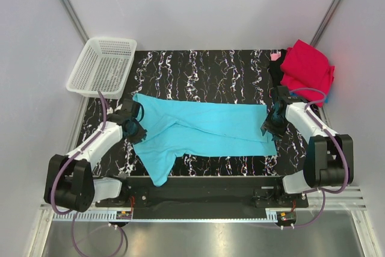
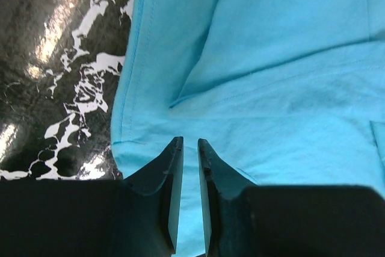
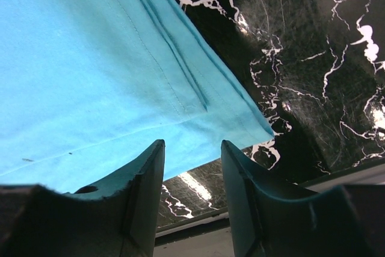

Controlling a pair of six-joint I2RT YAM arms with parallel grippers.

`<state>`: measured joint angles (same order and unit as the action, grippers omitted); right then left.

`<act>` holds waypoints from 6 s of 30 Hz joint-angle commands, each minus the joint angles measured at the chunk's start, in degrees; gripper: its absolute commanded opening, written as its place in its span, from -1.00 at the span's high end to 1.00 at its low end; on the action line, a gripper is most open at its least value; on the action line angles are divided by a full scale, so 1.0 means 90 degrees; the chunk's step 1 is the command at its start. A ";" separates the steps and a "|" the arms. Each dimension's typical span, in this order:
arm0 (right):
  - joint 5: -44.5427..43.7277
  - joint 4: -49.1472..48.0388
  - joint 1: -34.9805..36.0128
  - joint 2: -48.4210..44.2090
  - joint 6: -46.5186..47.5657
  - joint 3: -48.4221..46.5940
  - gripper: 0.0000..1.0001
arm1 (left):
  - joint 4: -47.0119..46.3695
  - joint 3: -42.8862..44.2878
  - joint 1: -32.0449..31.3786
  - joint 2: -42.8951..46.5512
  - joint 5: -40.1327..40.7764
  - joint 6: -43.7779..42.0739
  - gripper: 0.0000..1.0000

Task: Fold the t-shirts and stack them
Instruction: Fold the tshirt

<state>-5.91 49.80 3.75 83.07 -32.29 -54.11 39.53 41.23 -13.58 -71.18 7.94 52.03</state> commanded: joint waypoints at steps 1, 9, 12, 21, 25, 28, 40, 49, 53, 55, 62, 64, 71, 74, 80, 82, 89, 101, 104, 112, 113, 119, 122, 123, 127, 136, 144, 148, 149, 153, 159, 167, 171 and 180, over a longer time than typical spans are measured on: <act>0.0120 -0.0192 0.0033 0.0087 0.0102 -0.0072 0.01 | -0.0300 -0.0021 0.0142 -0.0050 -0.0160 -0.0263 0.57; 0.0110 -0.0240 0.0023 0.0106 0.0121 -0.0014 -0.03 | -0.0281 0.0057 0.0269 -0.0685 0.0005 -0.0381 0.56; 0.0129 -0.0260 0.0033 0.0174 0.0121 -0.0014 -0.03 | -0.0271 0.0067 0.0289 -0.0724 0.0084 -0.0400 0.56; 0.0178 -0.0338 0.0052 0.0253 0.0121 0.0055 -0.03 | -0.0251 0.0262 0.0308 -0.0929 0.0377 -0.0693 0.51; 0.0169 -0.0358 0.0091 0.0272 0.0131 0.0035 -0.03 | -0.0407 0.0321 0.0318 -0.1037 0.0280 -0.0879 0.36; 0.0169 -0.0358 0.0101 0.0331 0.0141 0.0035 -0.03 | -0.0583 0.0311 0.0318 -0.1047 0.0182 -0.0996 0.25; 0.0091 -0.0397 0.0189 0.0497 0.0082 0.0026 -0.03 | -0.0749 0.0175 0.0318 -0.0578 0.0016 -0.1016 0.26; 0.0052 -0.0406 0.0277 0.0575 0.0043 0.0016 -0.03 | -0.1003 -0.0011 0.0318 -0.0607 -0.0111 -0.1045 0.28; 0.0042 -0.0397 0.0306 0.0594 0.0043 0.0016 -0.03 | -0.1218 -0.0109 0.0318 -0.0617 -0.0238 -0.1035 0.30; 0.0042 -0.0406 0.0296 0.0604 0.0043 0.0016 -0.03 | -0.1412 -0.0186 0.0318 -0.0529 -0.0306 -0.1035 0.31; 0.0013 -0.0397 0.0355 0.0702 0.0024 -0.0033 -0.03 | -0.1687 -0.0284 0.0318 -0.0324 -0.0414 -0.1074 0.34; 0.0012 -0.0406 0.0365 0.0741 0.0004 -0.0033 -0.03 | -0.1774 -0.0372 0.0318 -0.0130 -0.0473 -0.1064 0.35; 0.0003 -0.0426 0.0472 0.0887 -0.0035 -0.0101 -0.03 | -0.2097 -0.0724 0.0318 0.0739 -0.0404 -0.1103 0.37; 0.0003 -0.0416 0.0531 0.0956 -0.0045 -0.0121 -0.03 | -0.2117 -0.0714 0.0318 0.0790 -0.0346 -0.1162 0.37; -0.0007 -0.0416 0.0589 0.0995 -0.0054 -0.0131 -0.03 | -0.2234 -0.0705 0.0308 0.0614 -0.0375 -0.1172 0.37; -0.0007 -0.0426 0.0589 0.0985 -0.0045 -0.0131 -0.03 | -0.2253 -0.0724 0.0308 0.0468 -0.0346 -0.1191 0.37; -0.0007 -0.0426 0.0619 0.0995 -0.0045 -0.0121 -0.03 | -0.2429 -0.0744 0.0308 0.0155 -0.0258 -0.1279 0.37; -0.0036 -0.0416 0.0658 0.1063 -0.0015 -0.0150 -0.02 | -0.3035 -0.0597 0.0308 -0.0480 -0.0697 -0.1484 0.56; -0.0027 -0.0416 0.0658 0.1092 -0.0025 -0.0170 -0.02 | -0.3044 -0.0578 0.0308 -0.0451 -0.0727 -0.1494 0.56; -0.0046 -0.0426 0.0697 0.1170 -0.0006 -0.0170 -0.01 | -0.2810 -0.0519 0.0308 -0.0178 -0.0346 -0.1465 0.33; -0.0046 -0.0426 0.0706 0.1171 -0.0025 -0.0160 -0.01 | -0.2791 -0.0538 0.0308 -0.0081 -0.0346 -0.1455 0.32; -0.0036 -0.0455 0.0765 0.1229 -0.0035 -0.0160 -0.01 | -0.2644 -0.0626 0.0298 0.0379 -0.0248 -0.1406 0.26; -0.0027 -0.0455 0.0775 0.1239 -0.0045 -0.0170 -0.01 | -0.2625 -0.0607 0.0308 0.0526 -0.0248 -0.1406 0.23; -0.0036 -0.0455 0.0775 0.1249 -0.0054 -0.0189 -0.02 | -0.2595 -0.0549 0.0308 0.0448 -0.0248 -0.1416 0.22; -0.0046 -0.0446 0.0785 0.1239 -0.0045 -0.0209 -0.01 | -0.2498 -0.0460 0.0299 0.0204 -0.0258 -0.1416 0.23; -0.0056 -0.0455 0.0814 0.1346 -0.0054 -0.0238 -0.02 | -0.1199 -0.0245 0.0259 0.0466 -0.0102 -0.1065 0.24; -0.0036 -0.0494 0.0853 0.1298 -0.0064 -0.0160 -0.01 | -0.0886 -0.0206 0.0259 0.0410 0.0211 -0.1113 0.22; -0.0066 -0.0475 0.0853 0.1210 -0.0054 -0.0150 -0.01 | -0.0906 -0.0226 0.0259 0.0078 0.0162 -0.1064 0.22; -0.0066 -0.0475 0.0853 0.1200 -0.0064 -0.0150 -0.01 | -0.0906 -0.0226 0.0259 0.0028 0.0123 -0.1084 0.22; -0.0066 -0.0465 0.0853 0.1210 -0.0064 -0.0150 -0.01 | -0.0974 -0.0294 0.0259 -0.0089 0.0045 -0.1064 0.21; -0.0066 -0.0465 0.0853 0.1210 -0.0064 -0.0140 -0.01 | -0.1140 -0.0363 0.0259 -0.0080 -0.0199 -0.1064 0.27; -0.0105 -0.0436 0.0853 0.1180 -0.0064 -0.0131 -0.01 | -0.1277 -0.0363 0.0250 -0.0207 -0.0511 -0.1064 0.46; -0.0124 -0.0445 0.0853 0.1171 -0.0064 -0.0140 -0.01 | -0.1248 -0.0372 0.0259 -0.0187 -0.0492 -0.1055 0.52; -0.0134 -0.0446 0.0853 0.1180 -0.0064 -0.0131 -0.01 | -0.1189 -0.0363 0.0250 -0.0343 -0.0356 -0.1103 0.21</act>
<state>-5.45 46.17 10.83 94.67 -32.23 -54.59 29.93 37.39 -11.18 -73.82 4.51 42.06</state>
